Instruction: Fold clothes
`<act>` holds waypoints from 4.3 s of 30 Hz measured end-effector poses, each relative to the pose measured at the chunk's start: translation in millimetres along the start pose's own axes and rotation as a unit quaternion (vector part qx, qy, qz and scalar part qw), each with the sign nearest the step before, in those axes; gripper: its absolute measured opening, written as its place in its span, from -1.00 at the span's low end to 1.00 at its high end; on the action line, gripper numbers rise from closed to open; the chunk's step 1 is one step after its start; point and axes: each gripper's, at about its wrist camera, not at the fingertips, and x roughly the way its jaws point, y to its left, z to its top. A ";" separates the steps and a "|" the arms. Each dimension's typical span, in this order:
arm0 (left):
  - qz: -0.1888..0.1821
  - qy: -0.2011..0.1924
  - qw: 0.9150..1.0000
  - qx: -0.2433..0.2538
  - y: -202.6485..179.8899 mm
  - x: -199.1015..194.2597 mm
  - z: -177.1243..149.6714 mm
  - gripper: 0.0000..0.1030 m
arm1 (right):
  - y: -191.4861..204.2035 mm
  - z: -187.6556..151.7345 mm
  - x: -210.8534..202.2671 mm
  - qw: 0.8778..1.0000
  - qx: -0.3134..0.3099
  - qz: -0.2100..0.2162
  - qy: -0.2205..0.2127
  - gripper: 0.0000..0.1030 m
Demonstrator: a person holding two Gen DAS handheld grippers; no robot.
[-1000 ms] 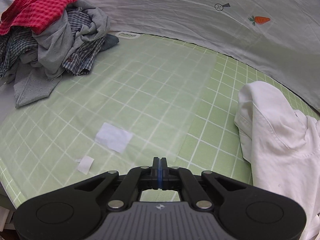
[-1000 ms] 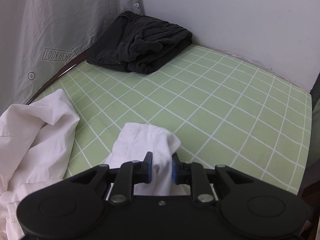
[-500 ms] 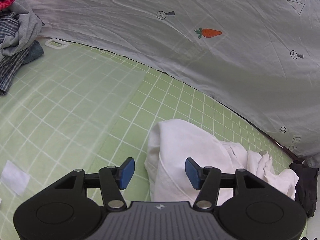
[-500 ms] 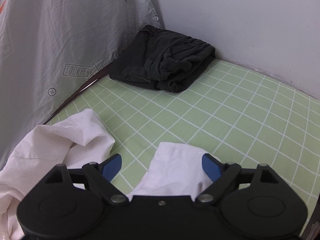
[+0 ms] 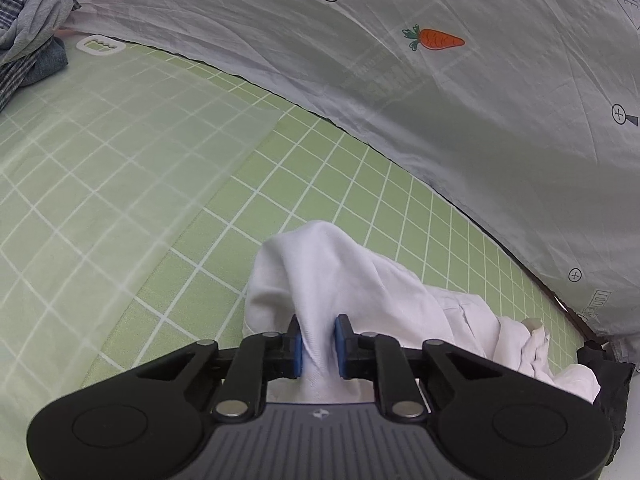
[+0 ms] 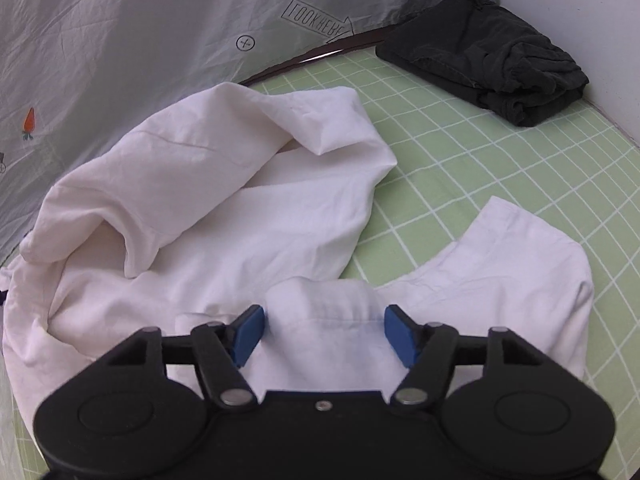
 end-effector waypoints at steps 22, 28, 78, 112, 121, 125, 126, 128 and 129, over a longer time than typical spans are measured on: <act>0.194 -0.111 0.972 -0.077 131.9 -144.5 -27.3 -0.71 | -87.5 81.3 -51.1 0.968 0.087 -0.131 -0.193 -0.80; 0.211 -0.105 0.969 -0.068 128.5 -141.4 -32.1 -0.62 | -88.3 96.0 -19.9 0.980 0.086 -0.102 -0.149 -0.28; 0.258 -0.084 0.961 -0.047 122.2 -150.1 -37.2 0.49 | -192.8 1.7 0.2 0.964 0.125 -0.218 -0.085 -0.65; 0.059 0.102 0.992 0.038 148.3 -3.2 85.8 0.51 | 231.9 92.9 85.8 0.991 -0.112 -0.035 -0.066 0.31; 0.024 0.123 0.992 0.003 155.6 12.9 89.7 0.52 | 263.1 105.9 89.2 1.000 -0.008 -0.010 -0.025 0.30; 0.010 0.122 0.992 -0.004 154.0 10.5 93.4 0.51 | 266.4 102.5 84.2 0.999 0.024 0.007 -0.024 0.30; 0.007 0.123 0.992 -0.002 151.5 11.3 93.7 0.51 | 268.0 100.7 83.9 0.999 0.026 0.010 -0.023 0.31; 0.005 0.125 0.992 0.006 144.7 15.0 93.0 0.51 | 271.2 97.1 83.1 0.999 0.030 0.017 -0.020 0.32; 0.009 0.127 0.992 0.011 140.7 17.7 92.1 0.51 | 272.9 95.3 82.7 0.999 0.032 0.021 -0.018 0.34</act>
